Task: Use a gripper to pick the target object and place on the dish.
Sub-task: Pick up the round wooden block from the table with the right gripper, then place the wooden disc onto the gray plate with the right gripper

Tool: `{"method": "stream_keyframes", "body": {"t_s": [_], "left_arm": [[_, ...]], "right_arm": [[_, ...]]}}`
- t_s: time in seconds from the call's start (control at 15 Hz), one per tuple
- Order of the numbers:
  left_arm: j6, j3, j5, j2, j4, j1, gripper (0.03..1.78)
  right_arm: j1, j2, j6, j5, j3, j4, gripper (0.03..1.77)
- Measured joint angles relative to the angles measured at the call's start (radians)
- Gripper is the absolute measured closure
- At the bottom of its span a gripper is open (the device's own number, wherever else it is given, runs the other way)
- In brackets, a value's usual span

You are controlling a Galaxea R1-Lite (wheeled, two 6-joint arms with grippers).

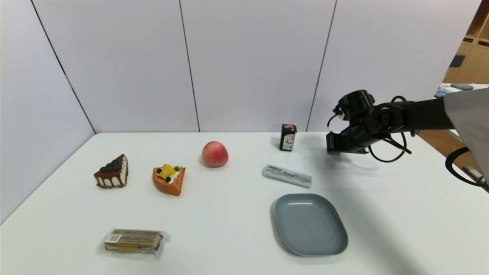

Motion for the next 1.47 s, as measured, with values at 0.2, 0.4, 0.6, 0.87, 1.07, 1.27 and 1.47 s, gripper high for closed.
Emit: {"method": "stream_keyframes", "body": {"t_s": [0.2,0.4,0.6,0.87,1.07,1.27,1.47], "left_arm": [[0.0,0.0,0.0,0.0,0.0,0.0,0.12],[0.0,0.0,0.0,0.0,0.0,0.0,0.12],[0.0,0.0,0.0,0.0,0.0,0.0,0.12],[0.0,0.0,0.0,0.0,0.0,0.0,0.12],[0.0,0.0,0.0,0.0,0.0,0.0,0.12],[0.0,0.0,0.0,0.0,0.0,0.0,0.12],[0.0,0.0,0.0,0.0,0.0,-0.001,0.12]], "right_arm": [[0.003,-0.004,0.0,0.01,0.004,0.0,1.33],[0.009,-0.031,-0.004,0.023,0.022,0.001,1.33],[0.016,-0.096,-0.014,0.036,0.059,0.0,1.33],[0.037,-0.239,-0.065,0.037,0.104,-0.011,1.33],[0.054,-0.379,-0.121,0.04,0.143,-0.012,1.33],[0.066,-0.528,-0.181,0.051,0.204,-0.025,1.33],[0.07,-0.679,-0.252,0.067,0.317,-0.058,1.33]]}}
